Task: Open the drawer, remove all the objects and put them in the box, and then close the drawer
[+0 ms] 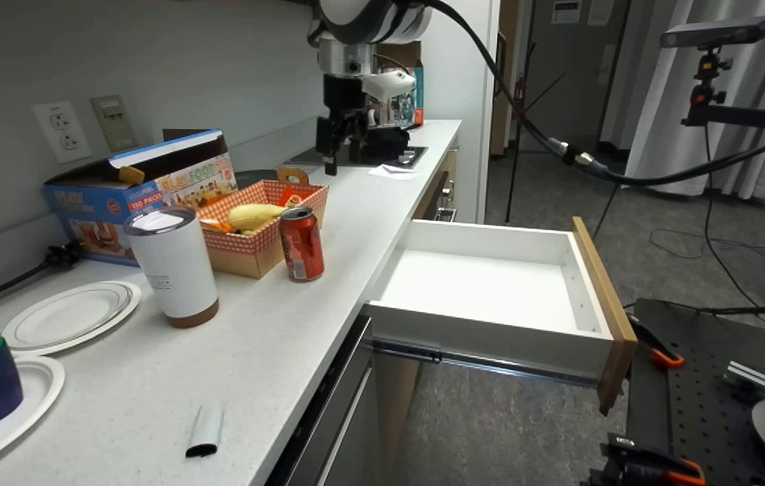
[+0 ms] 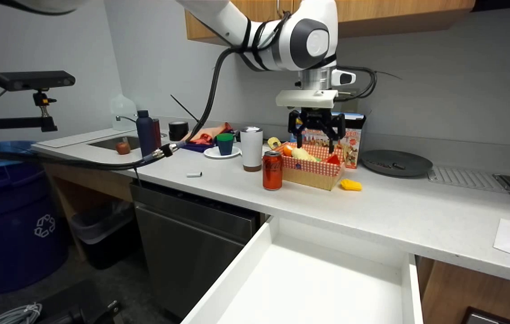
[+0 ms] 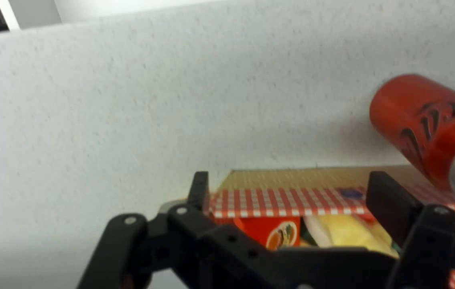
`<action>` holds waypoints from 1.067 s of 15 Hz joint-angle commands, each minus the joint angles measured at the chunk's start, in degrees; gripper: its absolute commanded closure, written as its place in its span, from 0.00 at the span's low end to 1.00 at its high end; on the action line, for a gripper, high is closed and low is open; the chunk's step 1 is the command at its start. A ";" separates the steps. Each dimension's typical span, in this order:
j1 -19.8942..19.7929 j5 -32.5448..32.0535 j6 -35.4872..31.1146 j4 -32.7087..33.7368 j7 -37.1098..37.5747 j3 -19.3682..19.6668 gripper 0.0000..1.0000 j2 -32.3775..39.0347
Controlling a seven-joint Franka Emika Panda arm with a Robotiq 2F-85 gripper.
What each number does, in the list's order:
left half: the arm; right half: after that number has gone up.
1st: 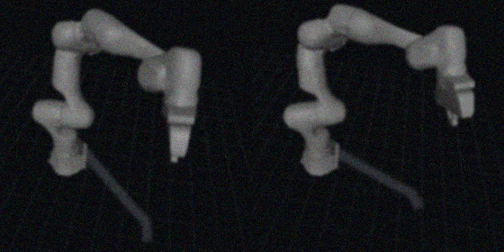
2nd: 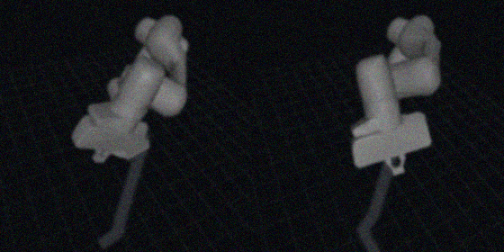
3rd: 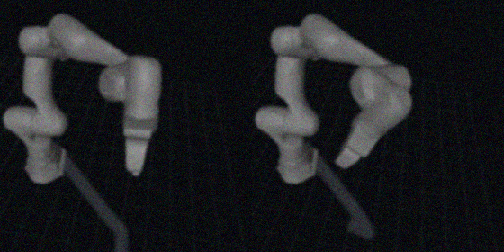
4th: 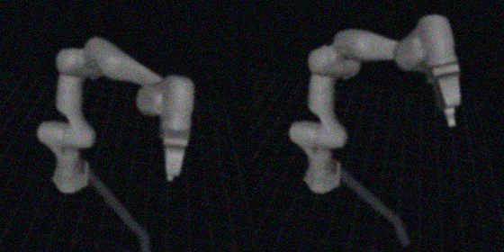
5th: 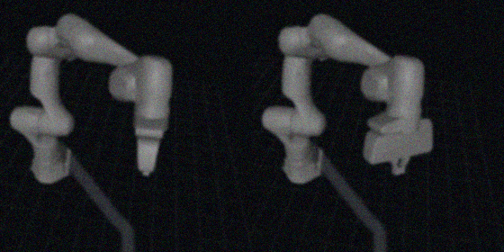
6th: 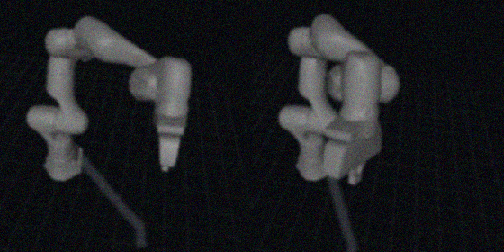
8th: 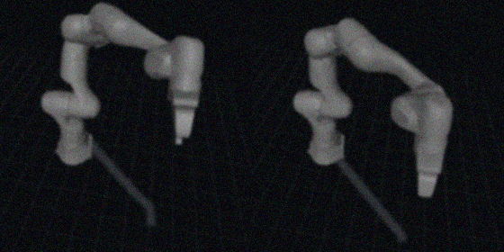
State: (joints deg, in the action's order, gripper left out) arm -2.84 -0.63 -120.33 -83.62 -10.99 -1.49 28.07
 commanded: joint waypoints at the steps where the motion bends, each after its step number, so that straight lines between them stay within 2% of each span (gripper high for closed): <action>1: -0.36 -1.17 -0.90 -14.25 1.81 2.06 0.00 -7.57; 9: -2.43 -1.07 -4.95 -40.23 6.86 6.83 0.00 -18.96; 12: -3.08 -5.24 -7.80 -49.91 9.09 9.29 0.00 -24.79; 16: -4.81 -11.72 -7.97 -58.20 13.72 11.79 0.00 -31.18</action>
State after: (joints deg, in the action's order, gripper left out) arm -6.31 -8.20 -127.07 -134.42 -0.69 9.33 4.13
